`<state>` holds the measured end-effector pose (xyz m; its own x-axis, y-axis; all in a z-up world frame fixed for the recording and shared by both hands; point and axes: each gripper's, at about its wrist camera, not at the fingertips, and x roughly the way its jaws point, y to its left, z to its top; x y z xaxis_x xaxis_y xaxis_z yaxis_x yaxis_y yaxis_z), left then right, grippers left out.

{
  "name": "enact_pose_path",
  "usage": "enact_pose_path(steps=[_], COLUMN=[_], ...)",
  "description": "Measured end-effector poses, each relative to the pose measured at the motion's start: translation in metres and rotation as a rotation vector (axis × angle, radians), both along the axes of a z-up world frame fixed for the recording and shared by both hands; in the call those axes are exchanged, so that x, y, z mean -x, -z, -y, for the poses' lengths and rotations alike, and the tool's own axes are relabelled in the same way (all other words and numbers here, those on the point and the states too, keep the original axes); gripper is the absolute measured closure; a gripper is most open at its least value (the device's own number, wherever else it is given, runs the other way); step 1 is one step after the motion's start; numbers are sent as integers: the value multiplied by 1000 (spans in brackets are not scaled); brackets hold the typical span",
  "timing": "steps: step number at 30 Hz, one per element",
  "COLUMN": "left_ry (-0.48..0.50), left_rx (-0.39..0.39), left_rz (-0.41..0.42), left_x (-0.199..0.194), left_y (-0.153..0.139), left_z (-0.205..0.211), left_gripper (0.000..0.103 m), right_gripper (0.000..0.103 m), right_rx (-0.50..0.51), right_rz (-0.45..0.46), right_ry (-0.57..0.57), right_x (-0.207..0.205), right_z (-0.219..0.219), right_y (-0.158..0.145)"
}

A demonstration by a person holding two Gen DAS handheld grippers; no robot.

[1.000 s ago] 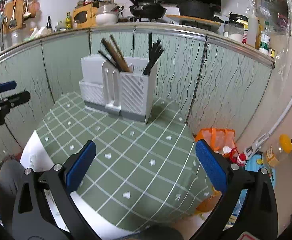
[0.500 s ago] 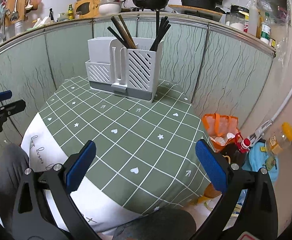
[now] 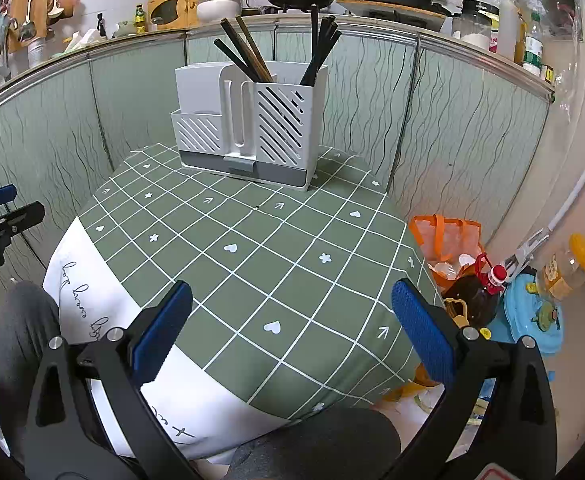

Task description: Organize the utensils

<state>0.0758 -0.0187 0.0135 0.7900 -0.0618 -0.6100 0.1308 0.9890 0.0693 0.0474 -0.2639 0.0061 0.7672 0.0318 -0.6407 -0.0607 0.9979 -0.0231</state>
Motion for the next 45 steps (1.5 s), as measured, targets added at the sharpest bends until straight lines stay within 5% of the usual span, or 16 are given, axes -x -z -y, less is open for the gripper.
enact_pose_path(steps=[45], left_ry=[10], left_rx=[-13], left_rz=[-2], left_x=[4], left_y=[-3], left_z=[7], left_gripper=[4], right_gripper=[7], right_rx=[-11], right_rz=[-13], right_ry=[12], right_x=[-3], right_z=[1], right_y=[3])
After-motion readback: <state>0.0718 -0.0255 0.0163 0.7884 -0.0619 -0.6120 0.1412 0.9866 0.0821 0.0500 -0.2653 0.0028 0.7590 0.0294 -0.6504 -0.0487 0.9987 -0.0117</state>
